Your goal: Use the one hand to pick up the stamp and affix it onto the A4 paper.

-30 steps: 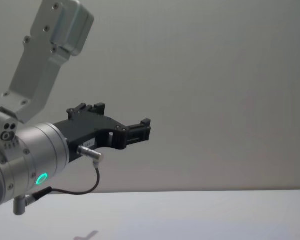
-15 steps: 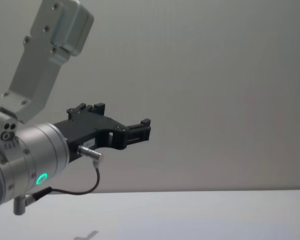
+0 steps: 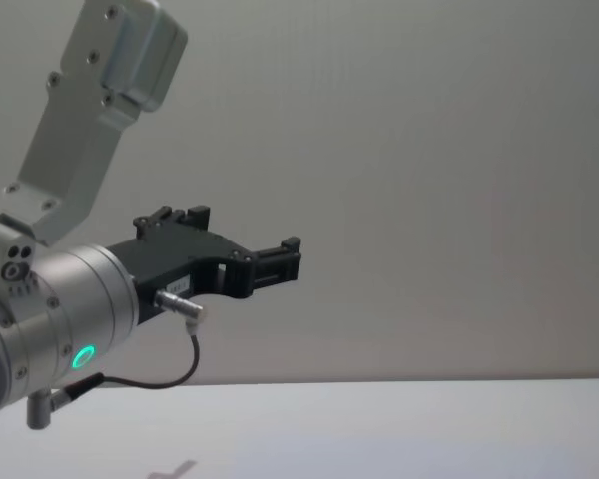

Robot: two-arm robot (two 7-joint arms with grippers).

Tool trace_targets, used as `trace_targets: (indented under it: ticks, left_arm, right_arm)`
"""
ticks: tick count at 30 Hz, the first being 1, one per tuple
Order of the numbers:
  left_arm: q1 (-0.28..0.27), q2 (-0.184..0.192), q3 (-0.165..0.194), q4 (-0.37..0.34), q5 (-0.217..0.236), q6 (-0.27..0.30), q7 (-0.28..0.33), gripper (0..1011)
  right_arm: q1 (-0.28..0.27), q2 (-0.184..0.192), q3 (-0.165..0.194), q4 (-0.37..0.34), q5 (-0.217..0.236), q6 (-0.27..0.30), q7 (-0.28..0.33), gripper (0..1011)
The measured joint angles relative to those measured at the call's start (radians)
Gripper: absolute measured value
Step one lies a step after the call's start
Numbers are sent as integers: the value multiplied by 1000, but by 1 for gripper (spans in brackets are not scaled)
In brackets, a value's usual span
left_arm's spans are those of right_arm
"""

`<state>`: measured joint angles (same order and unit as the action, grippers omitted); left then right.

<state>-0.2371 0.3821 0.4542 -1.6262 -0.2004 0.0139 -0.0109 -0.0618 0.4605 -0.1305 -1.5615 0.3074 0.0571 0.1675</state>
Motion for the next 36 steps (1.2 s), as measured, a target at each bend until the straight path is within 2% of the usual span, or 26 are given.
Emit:
trace_targets:
  ticks: [20,36]
  left_arm:
    - [0,0,0,0,0,0,0,1001]
    - [0,0,0,0,0,0,0,1001]
  right_arm:
    - [51,-46,-23,82,-5,41,-3,1001]
    - [81,-69,-33,116,-13,72,-24,1001]
